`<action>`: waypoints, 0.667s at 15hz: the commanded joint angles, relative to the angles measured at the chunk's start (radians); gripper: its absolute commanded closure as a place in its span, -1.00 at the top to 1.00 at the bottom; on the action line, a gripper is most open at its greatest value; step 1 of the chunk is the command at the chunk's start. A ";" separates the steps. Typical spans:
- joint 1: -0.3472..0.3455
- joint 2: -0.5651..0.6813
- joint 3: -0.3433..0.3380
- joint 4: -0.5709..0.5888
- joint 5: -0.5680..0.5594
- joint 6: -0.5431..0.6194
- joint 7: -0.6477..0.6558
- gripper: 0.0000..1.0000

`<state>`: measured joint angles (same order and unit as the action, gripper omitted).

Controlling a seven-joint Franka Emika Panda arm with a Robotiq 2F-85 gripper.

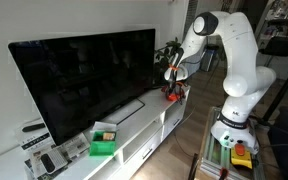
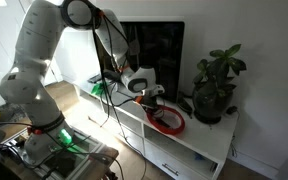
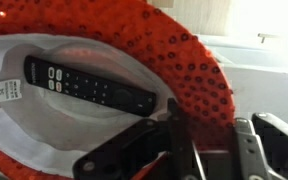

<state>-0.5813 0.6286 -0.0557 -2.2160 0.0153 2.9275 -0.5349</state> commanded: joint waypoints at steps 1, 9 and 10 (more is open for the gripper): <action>0.039 -0.075 -0.072 -0.078 -0.045 -0.026 0.083 -0.97; 0.113 -0.120 -0.214 -0.159 -0.141 -0.029 0.114 -0.97; 0.127 -0.121 -0.237 -0.167 -0.159 -0.030 0.121 -0.97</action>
<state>-0.5040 0.5531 -0.2243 -2.3315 -0.0771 2.9235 -0.4604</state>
